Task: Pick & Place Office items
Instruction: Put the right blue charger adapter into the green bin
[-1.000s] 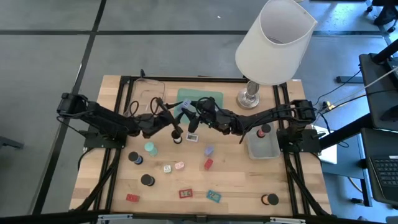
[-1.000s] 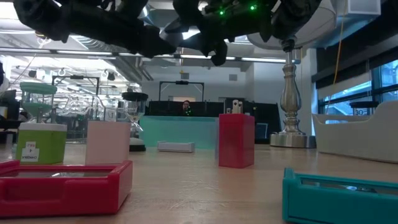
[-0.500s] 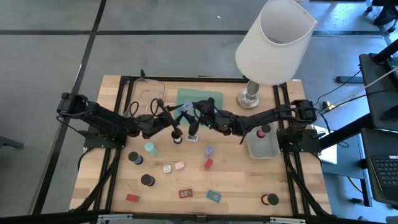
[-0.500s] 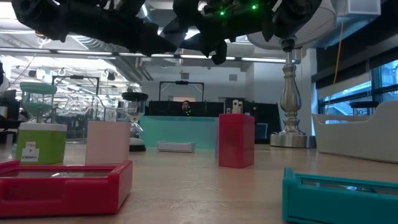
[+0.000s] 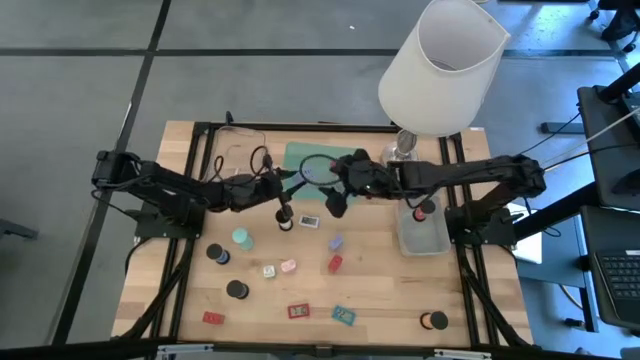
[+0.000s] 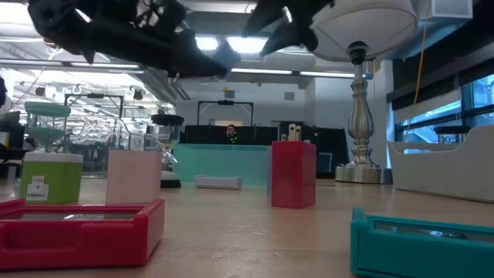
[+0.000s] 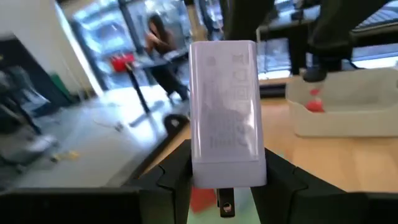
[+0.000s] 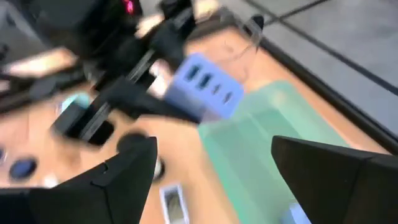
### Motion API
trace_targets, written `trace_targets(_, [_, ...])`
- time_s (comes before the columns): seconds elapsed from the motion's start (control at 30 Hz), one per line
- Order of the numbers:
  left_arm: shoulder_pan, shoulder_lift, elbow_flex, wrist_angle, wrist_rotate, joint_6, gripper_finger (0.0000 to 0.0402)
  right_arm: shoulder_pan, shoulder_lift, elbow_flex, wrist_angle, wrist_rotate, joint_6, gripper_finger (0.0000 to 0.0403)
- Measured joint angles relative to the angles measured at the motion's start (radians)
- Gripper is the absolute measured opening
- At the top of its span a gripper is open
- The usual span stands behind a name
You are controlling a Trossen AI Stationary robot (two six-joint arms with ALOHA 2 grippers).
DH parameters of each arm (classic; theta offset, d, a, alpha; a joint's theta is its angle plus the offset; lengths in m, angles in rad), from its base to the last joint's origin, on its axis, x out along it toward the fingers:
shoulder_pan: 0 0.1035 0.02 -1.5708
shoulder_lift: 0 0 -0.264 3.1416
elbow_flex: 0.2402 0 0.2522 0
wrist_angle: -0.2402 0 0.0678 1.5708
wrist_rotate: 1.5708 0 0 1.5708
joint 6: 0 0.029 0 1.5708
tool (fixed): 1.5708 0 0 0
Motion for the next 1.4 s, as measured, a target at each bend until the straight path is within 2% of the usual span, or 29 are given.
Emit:
trace_targets(0.13, [0.067,0.001,0.074,-0.257,0.005,-0.062,0.0124,0.041,-0.031,0.04,-0.086,-0.003,0.001,0.0311])
trace_targets(0.33, [0.15,0.051,0.278,-0.723,-0.028,-0.072,0.0124,0.092,-0.04,0.04,-0.112,0.03,0.003,0.0302])
trace_targets(0.47, [0.189,0.154,0.428,-0.972,-0.036,-0.05,0.0125,0.106,-0.04,0.04,-0.14,0.065,0.003,0.0296])
trace_targets(0.7, [0.212,0.382,0.646,-1.273,-0.068,-0.019,0.0127,0.116,-0.04,0.04,-0.179,0.119,0.003,0.0287])
trace_targets(1.0, [0.245,0.56,0.745,-1.279,-0.051,0.008,0.0126,0.116,-0.04,0.04,-0.226,0.143,0.003,0.0283])
trace_targets(1.13, [0.273,0.578,0.746,-1.267,-0.007,0.003,0.0126,0.116,-0.04,0.04,-0.259,0.15,0.003,0.0283])
trace_targets(1.4, [0.294,0.573,0.746,-1.247,-0.023,-0.01,0.0135,0.116,-0.04,0.04,-0.287,0.215,0.003,0.0283])
